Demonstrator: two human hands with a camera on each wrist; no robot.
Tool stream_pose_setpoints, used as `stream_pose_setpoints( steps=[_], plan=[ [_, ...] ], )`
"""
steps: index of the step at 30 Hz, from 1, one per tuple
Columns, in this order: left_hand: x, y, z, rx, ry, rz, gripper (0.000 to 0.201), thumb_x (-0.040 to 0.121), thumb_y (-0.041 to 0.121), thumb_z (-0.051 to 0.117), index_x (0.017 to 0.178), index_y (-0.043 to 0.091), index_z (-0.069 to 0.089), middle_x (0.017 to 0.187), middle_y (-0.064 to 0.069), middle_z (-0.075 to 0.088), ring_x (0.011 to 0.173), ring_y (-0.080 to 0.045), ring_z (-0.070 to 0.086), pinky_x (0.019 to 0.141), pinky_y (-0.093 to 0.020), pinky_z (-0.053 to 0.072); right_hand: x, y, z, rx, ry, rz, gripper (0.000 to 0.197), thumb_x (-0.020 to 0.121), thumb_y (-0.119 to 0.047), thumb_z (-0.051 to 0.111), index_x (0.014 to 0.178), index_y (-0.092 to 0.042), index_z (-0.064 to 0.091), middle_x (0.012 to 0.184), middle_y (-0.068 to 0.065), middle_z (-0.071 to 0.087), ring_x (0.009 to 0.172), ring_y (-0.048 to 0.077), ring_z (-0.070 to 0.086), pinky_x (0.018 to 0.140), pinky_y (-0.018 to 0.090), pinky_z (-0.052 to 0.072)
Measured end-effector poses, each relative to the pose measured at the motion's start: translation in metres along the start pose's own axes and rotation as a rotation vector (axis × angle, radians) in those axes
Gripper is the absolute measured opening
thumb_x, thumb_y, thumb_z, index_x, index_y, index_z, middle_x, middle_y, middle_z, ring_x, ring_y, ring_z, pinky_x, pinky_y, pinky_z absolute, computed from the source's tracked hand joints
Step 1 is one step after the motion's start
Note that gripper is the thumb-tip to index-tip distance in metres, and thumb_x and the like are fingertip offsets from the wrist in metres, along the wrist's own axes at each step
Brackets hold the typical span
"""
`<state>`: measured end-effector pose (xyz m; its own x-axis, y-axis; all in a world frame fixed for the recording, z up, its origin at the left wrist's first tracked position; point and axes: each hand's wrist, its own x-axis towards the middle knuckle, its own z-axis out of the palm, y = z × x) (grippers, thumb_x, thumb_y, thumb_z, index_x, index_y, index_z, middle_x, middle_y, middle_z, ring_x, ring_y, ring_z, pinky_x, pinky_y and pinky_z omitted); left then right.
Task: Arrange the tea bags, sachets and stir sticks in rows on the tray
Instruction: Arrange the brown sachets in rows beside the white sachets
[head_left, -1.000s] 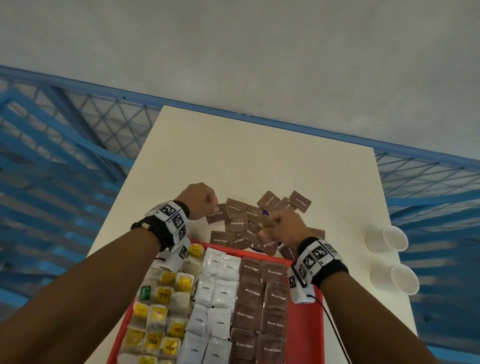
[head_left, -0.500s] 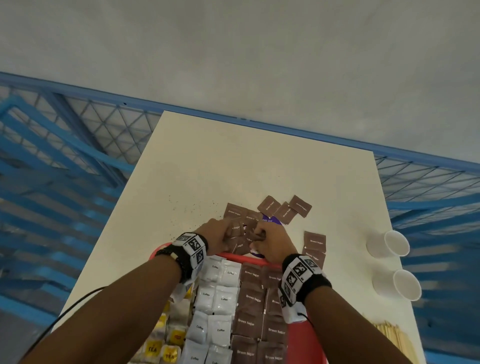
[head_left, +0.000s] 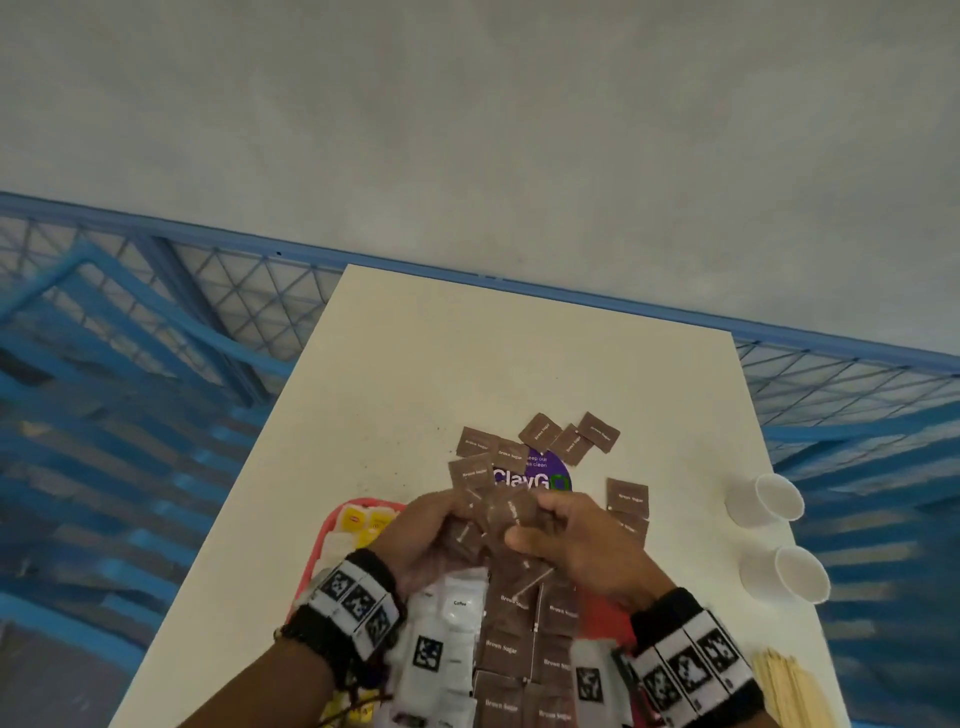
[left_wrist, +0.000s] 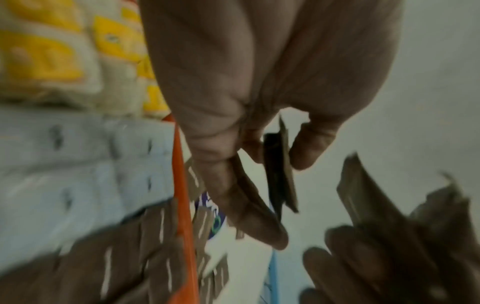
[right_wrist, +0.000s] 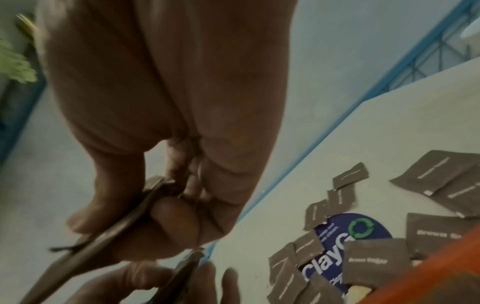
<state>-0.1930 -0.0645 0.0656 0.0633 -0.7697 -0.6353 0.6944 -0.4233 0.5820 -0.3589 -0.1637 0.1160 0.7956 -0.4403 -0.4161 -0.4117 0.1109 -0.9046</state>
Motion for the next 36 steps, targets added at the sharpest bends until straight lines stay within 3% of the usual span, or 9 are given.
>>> stream_pose_setpoints(
  steps=[3,5,7,10,12,16,24,31,36],
  plan=[
    [-0.026,-0.022,0.018,-0.257,-0.036,-0.061,0.039,0.085,0.004,0.037,0.065,-0.004,0.068,0.064,-0.018,0.066,0.048,-0.024,0.063,0.043,-0.024,0.052,-0.018,-0.003,0.024,-0.177,-0.029,-0.017,0.022,0.084,-0.013,0.076,0.103,-0.005,0.069,0.098,0.001,0.075,0.088,0.009,0.071,0.076,0.02,0.054],
    [-0.037,-0.037,0.018,-0.323,-0.055,-0.038,0.032,0.084,0.006,0.044,0.059,-0.001,0.063,0.06,-0.015,0.061,0.049,-0.024,0.061,0.045,-0.025,0.051,-0.029,-0.005,0.038,-0.332,-0.017,-0.022,0.018,0.082,-0.019,0.078,0.092,-0.012,0.064,0.085,-0.016,0.072,0.077,-0.005,0.065,0.071,0.014,0.05],
    [-0.051,-0.043,0.017,-0.427,-0.08,-0.012,0.013,0.076,0.013,0.06,0.077,0.0,0.063,0.075,-0.019,0.064,0.063,-0.03,0.063,0.057,-0.032,0.052,-0.036,-0.004,0.048,-0.38,-0.005,-0.012,0.025,0.079,-0.019,0.08,0.087,-0.026,0.057,0.077,-0.026,0.067,0.073,-0.008,0.063,0.069,0.015,0.049],
    [-0.061,-0.055,0.012,-0.436,-0.141,-0.027,0.049,0.098,0.043,0.051,0.106,-0.003,0.067,0.09,-0.021,0.069,0.068,-0.03,0.064,0.066,-0.034,0.048,-0.039,0.009,0.058,-0.44,0.065,-0.025,0.043,0.064,-0.032,0.084,0.088,-0.042,0.049,0.096,-0.015,0.069,0.086,0.006,0.064,0.082,0.041,0.054],
    [-0.069,-0.058,0.017,-0.375,-0.171,0.003,0.044,0.101,0.035,0.053,0.122,-0.002,0.061,0.092,-0.014,0.07,0.063,-0.019,0.06,0.063,-0.031,0.046,-0.041,0.013,0.063,-0.457,0.151,0.002,0.051,0.06,-0.033,0.087,0.091,-0.032,0.047,0.09,-0.01,0.067,0.081,0.009,0.062,0.078,0.042,0.053],
    [-0.073,-0.065,0.018,-0.269,-0.054,0.071,0.018,0.09,0.018,0.06,0.101,0.005,0.068,0.083,-0.014,0.067,0.057,-0.018,0.05,0.059,-0.026,0.035,-0.05,0.019,0.067,-0.364,0.291,0.046,0.055,0.06,-0.023,0.09,0.098,-0.025,0.051,0.072,-0.004,0.063,0.069,0.006,0.06,0.069,0.032,0.05],
    [-0.083,-0.057,-0.002,-0.467,0.034,0.089,0.012,0.091,0.008,0.056,0.102,0.007,0.062,0.11,-0.023,0.068,0.092,-0.037,0.072,0.07,-0.048,0.062,-0.084,0.033,0.053,0.152,0.362,0.061,0.018,0.078,-0.005,0.079,0.094,-0.013,0.075,0.08,0.009,0.075,0.073,0.022,0.07,0.065,0.026,0.054],
    [-0.103,-0.064,0.012,0.186,-0.003,0.13,0.029,0.085,0.03,0.07,0.097,0.005,0.062,0.08,-0.013,0.061,0.064,-0.021,0.058,0.051,-0.027,0.048,-0.096,0.04,0.062,0.302,0.394,0.074,0.01,0.087,-0.014,0.072,0.094,-0.008,0.075,0.089,0.015,0.076,0.075,0.031,0.065,0.065,0.033,0.054],
    [-0.105,-0.067,0.021,0.483,0.082,0.281,0.024,0.09,0.025,0.071,0.087,0.002,0.064,0.072,-0.013,0.065,0.063,-0.023,0.059,0.052,-0.029,0.046,-0.1,0.034,0.066,0.251,0.349,0.052,0.01,0.087,-0.017,0.073,0.096,-0.013,0.075,0.083,0.009,0.075,0.06,0.011,0.061,0.055,0.021,0.05]
  ],
)
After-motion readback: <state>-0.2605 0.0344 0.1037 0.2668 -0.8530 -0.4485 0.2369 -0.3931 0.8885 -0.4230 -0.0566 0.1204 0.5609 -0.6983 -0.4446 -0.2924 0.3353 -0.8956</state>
